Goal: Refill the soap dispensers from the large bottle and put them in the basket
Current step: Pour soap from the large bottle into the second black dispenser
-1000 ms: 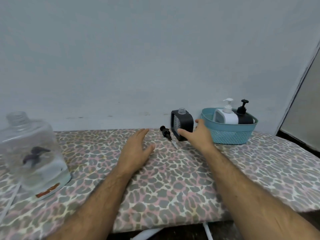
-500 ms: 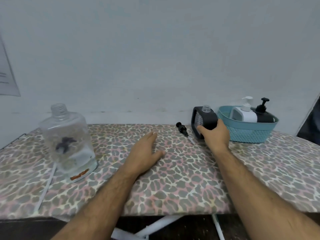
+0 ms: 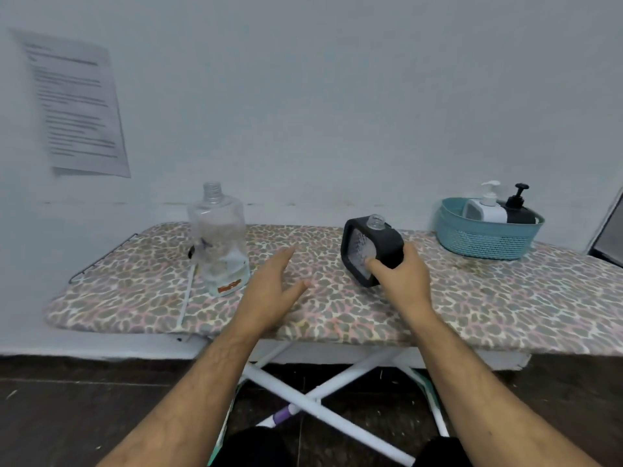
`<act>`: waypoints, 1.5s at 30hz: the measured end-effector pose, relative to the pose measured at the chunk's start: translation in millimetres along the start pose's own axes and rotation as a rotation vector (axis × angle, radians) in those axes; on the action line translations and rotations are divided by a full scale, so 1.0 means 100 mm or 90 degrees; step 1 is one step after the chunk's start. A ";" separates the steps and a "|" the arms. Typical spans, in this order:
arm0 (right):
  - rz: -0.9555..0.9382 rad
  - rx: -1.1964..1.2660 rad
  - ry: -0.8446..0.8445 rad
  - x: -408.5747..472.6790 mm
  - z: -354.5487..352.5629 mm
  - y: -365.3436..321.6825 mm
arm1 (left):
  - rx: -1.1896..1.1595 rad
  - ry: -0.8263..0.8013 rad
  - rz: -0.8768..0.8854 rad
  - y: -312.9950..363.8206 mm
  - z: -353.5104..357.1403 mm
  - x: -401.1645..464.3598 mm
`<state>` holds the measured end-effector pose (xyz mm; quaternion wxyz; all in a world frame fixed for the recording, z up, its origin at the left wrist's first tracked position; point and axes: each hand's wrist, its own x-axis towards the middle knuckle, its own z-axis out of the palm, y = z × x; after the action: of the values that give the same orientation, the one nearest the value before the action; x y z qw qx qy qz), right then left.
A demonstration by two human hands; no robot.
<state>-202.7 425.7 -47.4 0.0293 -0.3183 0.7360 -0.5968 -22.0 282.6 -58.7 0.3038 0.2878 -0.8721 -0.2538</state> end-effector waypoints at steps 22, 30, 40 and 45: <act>-0.037 0.032 -0.094 -0.58 0.22 0.02 | -0.223 0.394 -0.213 -0.44 -0.83 -0.30; -0.045 0.005 -0.086 -0.55 0.28 0.13 | -0.309 0.267 -0.204 -0.56 -0.75 0.06; -0.042 -0.003 -0.084 -0.55 0.28 0.15 | -0.213 0.274 -0.211 -0.47 -0.57 0.02; -0.038 -0.008 -0.092 -0.56 0.26 0.14 | -0.220 0.249 -0.180 -0.32 -0.50 -0.12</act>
<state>-153.3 432.5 -85.8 0.0627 -0.3825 0.7257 -0.5683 30.3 254.8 -48.6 0.4721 0.3938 -0.6924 -0.3777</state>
